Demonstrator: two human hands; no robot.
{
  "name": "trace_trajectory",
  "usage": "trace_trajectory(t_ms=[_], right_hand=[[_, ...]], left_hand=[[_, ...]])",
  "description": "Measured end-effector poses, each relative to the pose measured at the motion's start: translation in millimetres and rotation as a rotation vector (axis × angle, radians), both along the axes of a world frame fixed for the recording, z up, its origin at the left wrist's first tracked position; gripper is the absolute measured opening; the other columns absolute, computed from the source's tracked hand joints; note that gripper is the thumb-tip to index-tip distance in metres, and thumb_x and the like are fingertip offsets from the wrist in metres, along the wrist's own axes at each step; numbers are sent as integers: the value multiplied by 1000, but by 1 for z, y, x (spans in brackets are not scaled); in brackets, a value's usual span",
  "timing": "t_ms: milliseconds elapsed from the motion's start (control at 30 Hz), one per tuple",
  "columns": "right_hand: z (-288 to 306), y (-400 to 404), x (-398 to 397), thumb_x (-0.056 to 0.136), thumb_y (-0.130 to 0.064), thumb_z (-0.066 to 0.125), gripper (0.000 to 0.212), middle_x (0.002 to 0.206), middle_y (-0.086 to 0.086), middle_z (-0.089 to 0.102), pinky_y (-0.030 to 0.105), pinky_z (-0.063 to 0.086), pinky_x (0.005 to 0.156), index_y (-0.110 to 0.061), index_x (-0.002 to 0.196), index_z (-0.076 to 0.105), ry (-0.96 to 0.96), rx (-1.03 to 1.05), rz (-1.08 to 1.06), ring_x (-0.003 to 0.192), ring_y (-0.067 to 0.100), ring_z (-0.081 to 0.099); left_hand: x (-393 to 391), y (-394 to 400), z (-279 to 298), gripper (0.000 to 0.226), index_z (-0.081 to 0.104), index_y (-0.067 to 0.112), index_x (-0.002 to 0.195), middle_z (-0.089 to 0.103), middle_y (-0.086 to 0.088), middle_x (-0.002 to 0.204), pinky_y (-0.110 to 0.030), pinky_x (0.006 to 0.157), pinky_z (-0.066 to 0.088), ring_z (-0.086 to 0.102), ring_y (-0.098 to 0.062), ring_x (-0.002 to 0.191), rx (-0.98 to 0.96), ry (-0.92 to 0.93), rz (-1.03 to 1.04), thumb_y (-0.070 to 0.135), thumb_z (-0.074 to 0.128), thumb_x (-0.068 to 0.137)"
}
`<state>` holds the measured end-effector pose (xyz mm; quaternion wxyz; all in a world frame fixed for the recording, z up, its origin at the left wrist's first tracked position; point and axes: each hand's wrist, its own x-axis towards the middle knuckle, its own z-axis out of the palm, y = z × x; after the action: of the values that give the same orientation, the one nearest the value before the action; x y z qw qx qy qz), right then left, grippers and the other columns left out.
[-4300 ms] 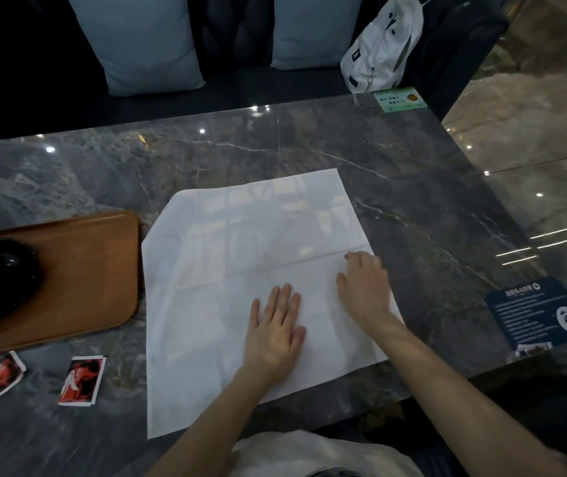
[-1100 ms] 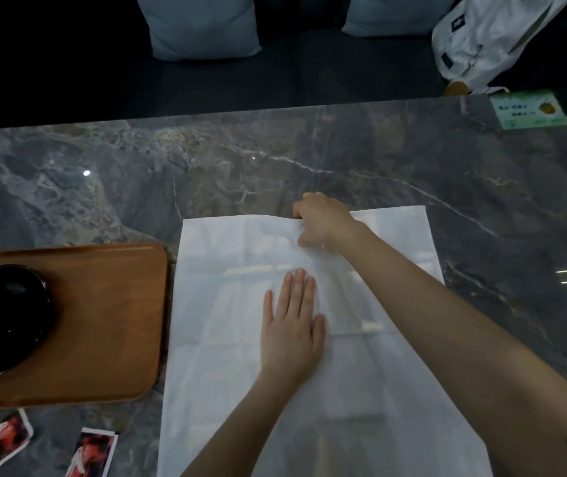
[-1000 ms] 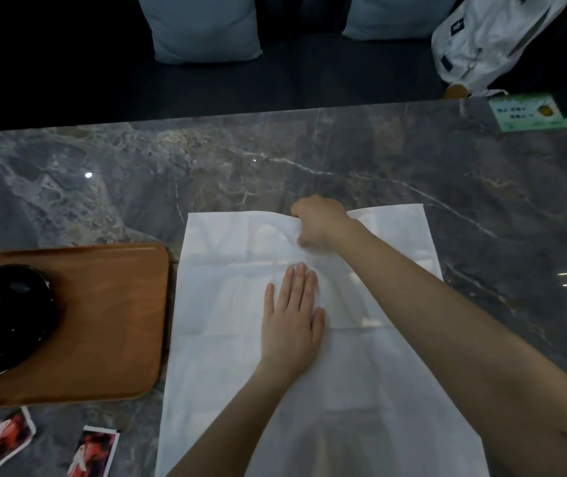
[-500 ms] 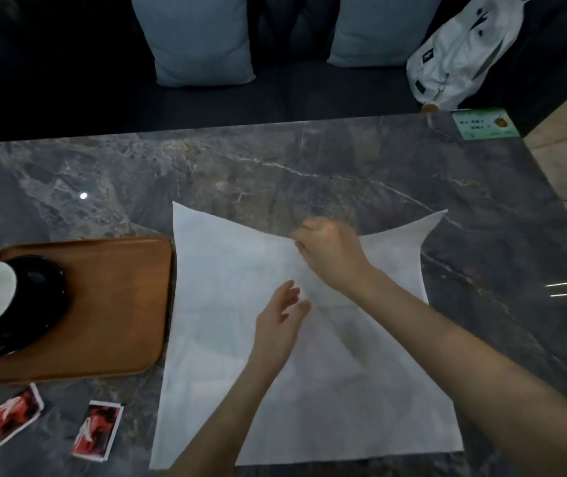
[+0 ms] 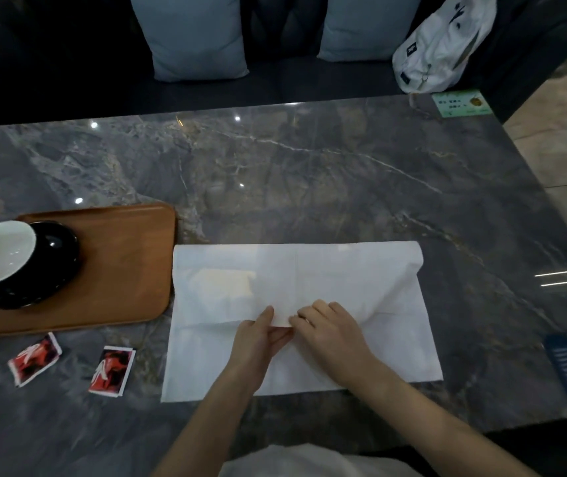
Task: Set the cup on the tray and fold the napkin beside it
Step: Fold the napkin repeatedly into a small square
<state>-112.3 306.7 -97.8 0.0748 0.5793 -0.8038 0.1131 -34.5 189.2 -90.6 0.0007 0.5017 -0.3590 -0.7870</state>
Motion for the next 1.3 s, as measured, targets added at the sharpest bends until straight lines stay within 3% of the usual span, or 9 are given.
trace_trajectory(t_ms=[133, 233, 333, 433, 533, 667, 833, 1033, 1300], right_hand=[[-9, 26, 35, 83, -21, 56, 14, 71, -2, 66, 26, 47, 54, -15, 78, 68, -377, -95, -225, 63, 14, 58], [-1, 29, 53, 88, -24, 58, 17, 75, -2, 68, 23, 52, 65, -13, 84, 70, -1122, -106, -671, 70, 13, 62], [3, 24, 49, 90, -22, 57, 21, 87, 14, 72, 29, 58, 66, -4, 93, 67, -1983, -480, -994, 77, 23, 68], [0, 26, 40, 88, -14, 59, 22, 100, 17, 70, 32, 60, 72, 0, 104, 63, -2269, -838, -1040, 90, 26, 67], [-2, 35, 36, 84, -6, 63, 21, 101, 12, 71, 34, 59, 78, -1, 104, 64, -2127, -978, -1069, 94, 25, 67], [1, 48, 39, 84, -4, 63, 7, 91, 6, 69, 24, 59, 67, -9, 87, 66, -1771, -777, -1068, 82, 18, 66], [-8, 64, 47, 84, -13, 65, 6, 85, 0, 67, 28, 51, 75, -12, 90, 66, -1294, -487, -1043, 88, 20, 64], [-7, 62, 47, 77, -15, 73, 19, 84, 13, 70, 37, 51, 78, 1, 84, 66, -1265, -324, -1044, 80, 24, 63], [-9, 66, 48, 75, -20, 74, 30, 82, 18, 65, 32, 45, 69, 6, 75, 59, -1117, -99, -975, 81, 30, 59]], left_hand=[[13, 15, -1, 31, 53, -9, 111, 69, -16, 88, -31, 74, 55, 70, -22, 78, 107, 8, 76, 17, 42, 97], [19, 22, -1, 27, 52, -5, 108, 72, -11, 81, -27, 69, 54, 71, -17, 72, 110, 41, 73, 17, 42, 97], [25, 26, -2, 27, 59, -6, 101, 75, -10, 78, -28, 77, 53, 72, -18, 79, 101, 67, 35, 17, 45, 95], [33, 30, -2, 18, 60, 1, 100, 75, -6, 84, -27, 78, 57, 71, -18, 84, 56, 122, 9, 13, 48, 93], [42, 35, -8, 23, 57, 0, 111, 71, -9, 97, -24, 76, 58, 69, -19, 87, -30, 115, -15, 12, 51, 92], [53, 40, -15, 31, 56, -9, 113, 68, -20, 104, -22, 65, 58, 72, -19, 81, -115, 3, -110, 11, 56, 90], [60, 40, -19, 16, 65, -7, 82, 71, -9, 61, -27, 62, 59, 69, -11, 53, -239, -175, -175, 9, 66, 83], [63, 34, -19, 16, 61, -4, 70, 67, -13, 63, -19, 49, 56, 67, -11, 47, -236, -255, -127, 7, 68, 80], [66, 29, -21, 27, 61, -1, 54, 61, 2, 37, -19, 39, 52, 61, -8, 36, -305, -346, -309, 6, 65, 80]])
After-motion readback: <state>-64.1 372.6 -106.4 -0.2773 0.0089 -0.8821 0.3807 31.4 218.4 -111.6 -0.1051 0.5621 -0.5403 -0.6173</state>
